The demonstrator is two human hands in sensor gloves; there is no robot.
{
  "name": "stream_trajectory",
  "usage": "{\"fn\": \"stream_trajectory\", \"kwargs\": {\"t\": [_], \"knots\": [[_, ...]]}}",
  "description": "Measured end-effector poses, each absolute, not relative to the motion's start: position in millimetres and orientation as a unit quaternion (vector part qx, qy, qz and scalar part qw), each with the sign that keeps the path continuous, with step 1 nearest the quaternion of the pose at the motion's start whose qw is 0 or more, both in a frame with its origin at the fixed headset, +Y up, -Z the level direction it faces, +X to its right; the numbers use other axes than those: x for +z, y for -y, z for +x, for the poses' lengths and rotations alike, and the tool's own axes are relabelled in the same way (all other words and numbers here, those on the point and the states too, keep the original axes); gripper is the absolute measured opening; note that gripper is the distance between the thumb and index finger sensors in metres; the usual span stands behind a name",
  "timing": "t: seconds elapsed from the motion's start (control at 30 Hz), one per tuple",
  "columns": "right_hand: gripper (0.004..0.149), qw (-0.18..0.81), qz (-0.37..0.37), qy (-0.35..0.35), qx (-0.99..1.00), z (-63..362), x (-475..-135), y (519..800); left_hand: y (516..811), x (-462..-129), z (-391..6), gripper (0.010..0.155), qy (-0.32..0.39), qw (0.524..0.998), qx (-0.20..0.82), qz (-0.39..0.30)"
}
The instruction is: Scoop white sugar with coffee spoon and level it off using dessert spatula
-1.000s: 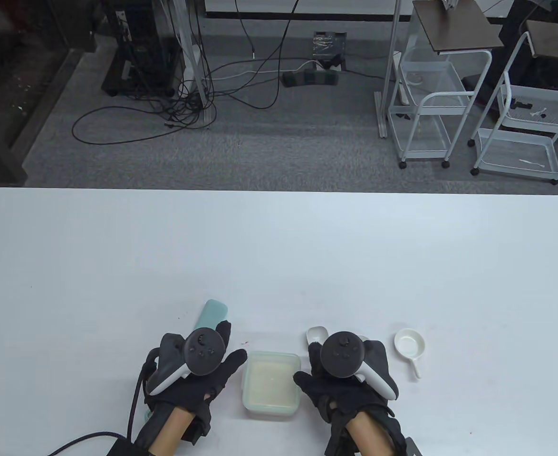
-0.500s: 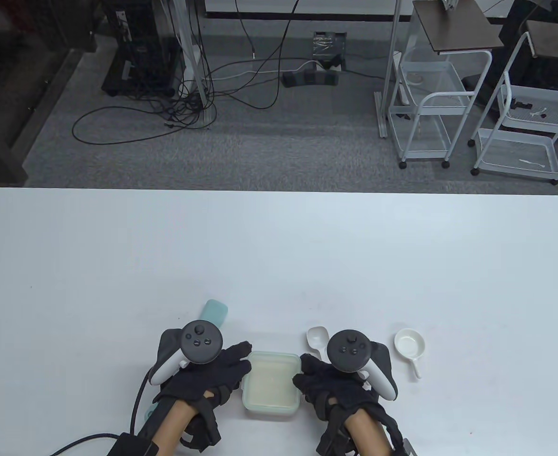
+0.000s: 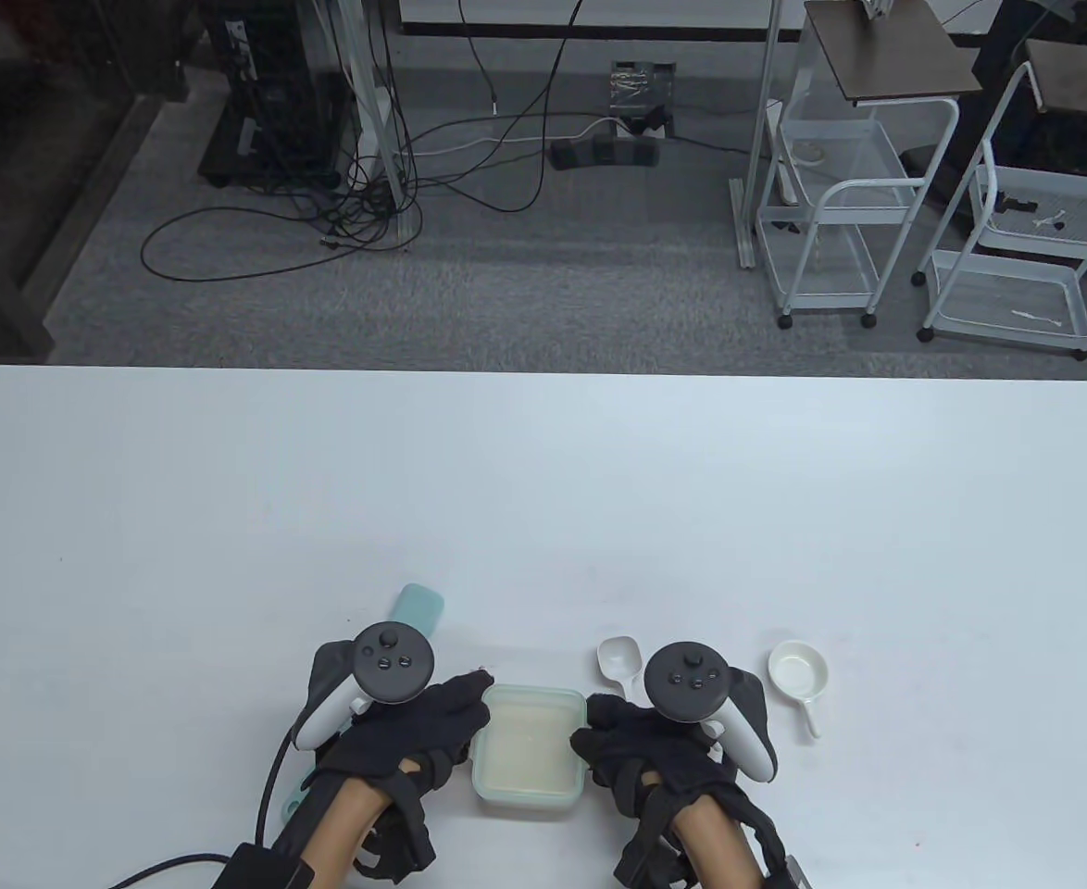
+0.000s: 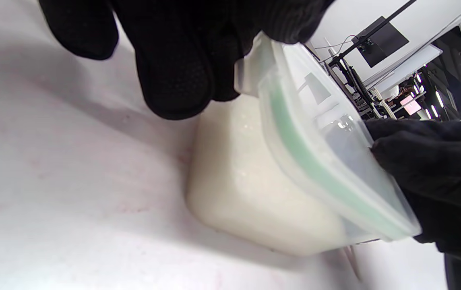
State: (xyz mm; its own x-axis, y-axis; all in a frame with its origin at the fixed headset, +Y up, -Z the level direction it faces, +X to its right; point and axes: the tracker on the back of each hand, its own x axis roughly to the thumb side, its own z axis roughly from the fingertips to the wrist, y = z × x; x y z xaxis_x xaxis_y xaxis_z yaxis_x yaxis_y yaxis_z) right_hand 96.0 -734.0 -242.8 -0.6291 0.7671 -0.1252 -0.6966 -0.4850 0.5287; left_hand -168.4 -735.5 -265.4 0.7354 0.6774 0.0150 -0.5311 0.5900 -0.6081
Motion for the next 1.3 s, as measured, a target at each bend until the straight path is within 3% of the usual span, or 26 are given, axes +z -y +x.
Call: {"fn": "stream_trajectory", "kwargs": {"t": [0.1, 0.4, 0.73, 0.87, 1.0, 1.1, 1.3], "knots": [[0.059, 0.435, 0.053, -0.274, 0.856, 96.9, -241.9, 734.9, 737.8, -265.4, -169.1, 0.061, 0.119, 0.875, 0.356, -0.305], [0.052, 0.405, 0.04, -0.252, 0.878, 98.7, -240.9, 730.0, 727.9, -260.5, -161.5, 0.059, 0.107, 0.912, 0.292, -0.268], [0.064, 0.356, 0.044, -0.247, 0.9, 98.0, -237.6, 723.7, 723.7, -257.3, -157.6, 0.06, 0.116, 0.93, 0.259, -0.235], [0.066, 0.331, 0.042, -0.219, 0.917, 101.4, -235.8, 713.4, 716.7, -253.2, -155.3, 0.07, 0.129, 0.953, 0.207, -0.18], [0.073, 0.306, 0.032, -0.151, 0.939, 109.3, -232.6, 697.6, 711.4, -245.2, -146.8, 0.08, 0.192, 0.957, 0.18, -0.122], [0.076, 0.306, 0.016, -0.111, 0.945, 116.6, -231.2, 690.0, 708.6, -238.5, -133.2, 0.093, 0.265, 0.941, 0.176, -0.117], [0.078, 0.296, -0.003, -0.089, 0.951, 126.1, -231.4, 688.3, 715.1, -229.4, -109.1, 0.116, 0.329, 0.928, 0.098, -0.148]]}}
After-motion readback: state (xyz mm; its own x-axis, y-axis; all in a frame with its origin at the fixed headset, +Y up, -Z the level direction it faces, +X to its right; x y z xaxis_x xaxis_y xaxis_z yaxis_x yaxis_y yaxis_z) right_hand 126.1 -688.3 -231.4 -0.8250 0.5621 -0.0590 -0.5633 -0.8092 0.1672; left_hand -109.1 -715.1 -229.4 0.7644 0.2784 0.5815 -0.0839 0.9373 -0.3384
